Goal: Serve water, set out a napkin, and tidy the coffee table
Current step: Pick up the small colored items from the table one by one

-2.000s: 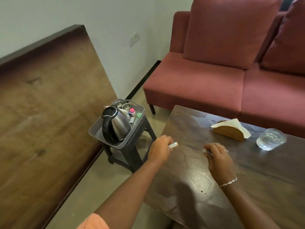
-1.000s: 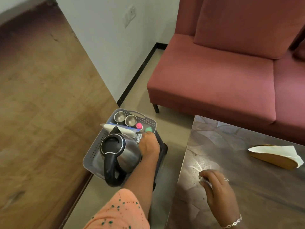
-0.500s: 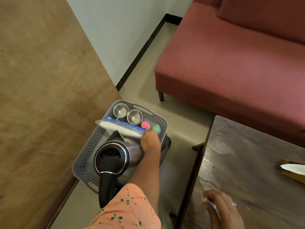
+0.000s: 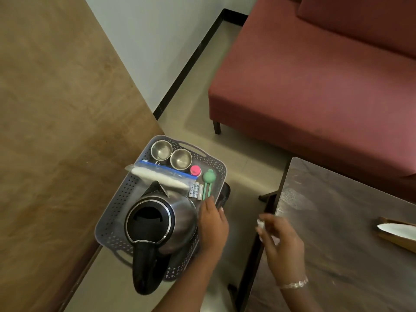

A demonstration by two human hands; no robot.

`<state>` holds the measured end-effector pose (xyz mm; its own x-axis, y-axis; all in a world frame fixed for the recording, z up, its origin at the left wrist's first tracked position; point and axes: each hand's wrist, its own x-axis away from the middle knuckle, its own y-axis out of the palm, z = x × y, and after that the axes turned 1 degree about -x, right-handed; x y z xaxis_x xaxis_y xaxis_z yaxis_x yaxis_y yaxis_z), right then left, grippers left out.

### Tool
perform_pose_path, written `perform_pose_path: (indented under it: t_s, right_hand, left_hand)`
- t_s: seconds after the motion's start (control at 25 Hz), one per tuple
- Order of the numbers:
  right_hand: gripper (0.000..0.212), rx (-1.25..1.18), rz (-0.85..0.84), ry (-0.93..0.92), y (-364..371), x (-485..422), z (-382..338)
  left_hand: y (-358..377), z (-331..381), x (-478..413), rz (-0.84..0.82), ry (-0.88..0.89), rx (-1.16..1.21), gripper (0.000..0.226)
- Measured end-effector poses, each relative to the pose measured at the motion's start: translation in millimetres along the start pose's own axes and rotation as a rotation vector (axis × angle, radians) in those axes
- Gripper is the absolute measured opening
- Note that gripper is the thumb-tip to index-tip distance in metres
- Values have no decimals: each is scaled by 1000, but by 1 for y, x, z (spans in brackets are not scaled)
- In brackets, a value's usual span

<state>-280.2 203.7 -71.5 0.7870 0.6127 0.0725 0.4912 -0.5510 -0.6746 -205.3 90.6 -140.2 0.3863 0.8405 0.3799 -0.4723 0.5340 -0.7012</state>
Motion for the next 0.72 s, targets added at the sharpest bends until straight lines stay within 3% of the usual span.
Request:
perform_pose_path:
  t_s: [0.12,0.24,0.48,0.6,0.72]
  right_hand:
    - [19,-118,-96,116,30,-43,-25]
    - [16,-112,-206,160,71,-80,-41]
    - [14,91,-389,224,137,-117,-48]
    - [18,265,-508,156,157,-116,-47]
    - [20,409,-602,65,170,-111,-40]
  left_hand:
    - [-8,-17,26,-156,10,70,61]
    - [-11,-25,20,-193,-67,184,70]
    - [-14,-37,10,-328,-131,196,77]
    - [-13,-41,13,-344,-180,219,83]
    - [-18,-40,15,-386,-167,246,70]
